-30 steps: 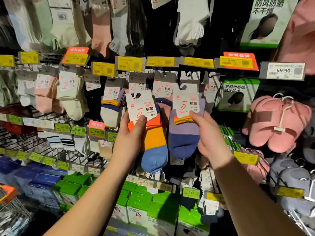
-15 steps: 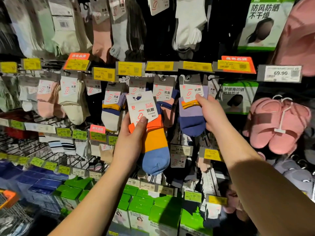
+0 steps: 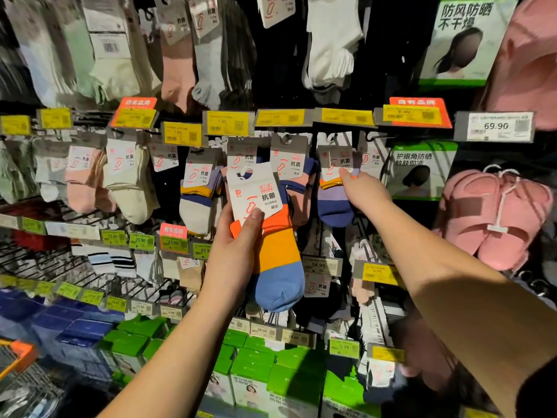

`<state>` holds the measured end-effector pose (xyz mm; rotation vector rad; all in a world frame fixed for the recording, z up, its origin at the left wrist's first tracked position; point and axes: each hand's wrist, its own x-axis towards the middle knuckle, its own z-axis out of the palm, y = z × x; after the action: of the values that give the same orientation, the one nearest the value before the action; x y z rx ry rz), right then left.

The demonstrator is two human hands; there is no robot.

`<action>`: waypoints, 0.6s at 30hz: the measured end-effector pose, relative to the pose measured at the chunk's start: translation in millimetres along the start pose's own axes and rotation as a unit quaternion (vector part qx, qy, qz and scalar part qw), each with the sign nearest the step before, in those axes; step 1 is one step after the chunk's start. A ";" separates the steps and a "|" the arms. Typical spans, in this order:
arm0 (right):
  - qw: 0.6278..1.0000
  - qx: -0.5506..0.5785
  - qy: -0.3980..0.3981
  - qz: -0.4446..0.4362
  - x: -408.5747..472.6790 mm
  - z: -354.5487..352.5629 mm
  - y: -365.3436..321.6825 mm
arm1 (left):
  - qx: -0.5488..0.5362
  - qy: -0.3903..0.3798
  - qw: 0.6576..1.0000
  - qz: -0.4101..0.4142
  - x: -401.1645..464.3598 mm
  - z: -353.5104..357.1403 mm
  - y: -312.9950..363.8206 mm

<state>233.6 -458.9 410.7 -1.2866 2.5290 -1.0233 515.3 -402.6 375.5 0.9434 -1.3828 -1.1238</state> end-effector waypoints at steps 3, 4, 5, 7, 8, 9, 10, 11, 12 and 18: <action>1.000 -0.022 -0.001 0.001 1.0 3.4 5.4 | -0.012 0.006 1.000 -0.002 0.3 -3.0 -0.4; 1.000 -0.025 -0.001 0.002 -1.0 4.3 7.3 | -0.014 0.007 1.000 0.000 0.6 -4.4 -1.0; 1.000 -0.023 -0.002 0.006 -4.1 5.3 9.9 | -0.017 0.007 1.000 0.002 1.4 -5.5 -1.6; 1.000 -0.003 0.007 0.015 -13.2 6.5 16.2 | -0.019 0.007 1.000 0.005 2.0 -7.4 -3.2; 0.999 0.014 0.024 0.017 -19.7 7.0 19.9 | -0.019 0.006 1.000 0.005 2.2 -8.1 -4.2; 0.998 0.037 0.049 0.015 -26.7 7.7 24.1 | -0.017 0.003 1.000 0.007 2.3 -9.0 -5.8; 0.995 0.068 0.074 0.008 -35.1 8.4 27.1 | -0.015 -0.004 1.000 0.008 1.6 -8.9 -6.5; 0.990 0.107 0.091 -0.006 -45.5 9.6 29.0 | -0.013 -0.009 1.000 0.007 1.2 -8.7 -8.4; 0.984 0.146 0.098 -0.025 -58.6 10.6 28.4 | -0.010 -0.011 1.000 0.005 0.6 -8.6 -10.8; 0.933 0.337 -0.042 -0.120 -151.5 27.5 5.3 | -0.007 -0.039 0.999 0.011 -9.9 3.5 -10.2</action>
<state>336.2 -356.6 358.6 -1.3738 1.7172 -1.6448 512.5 -395.1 363.2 0.8815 -1.4427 -1.1630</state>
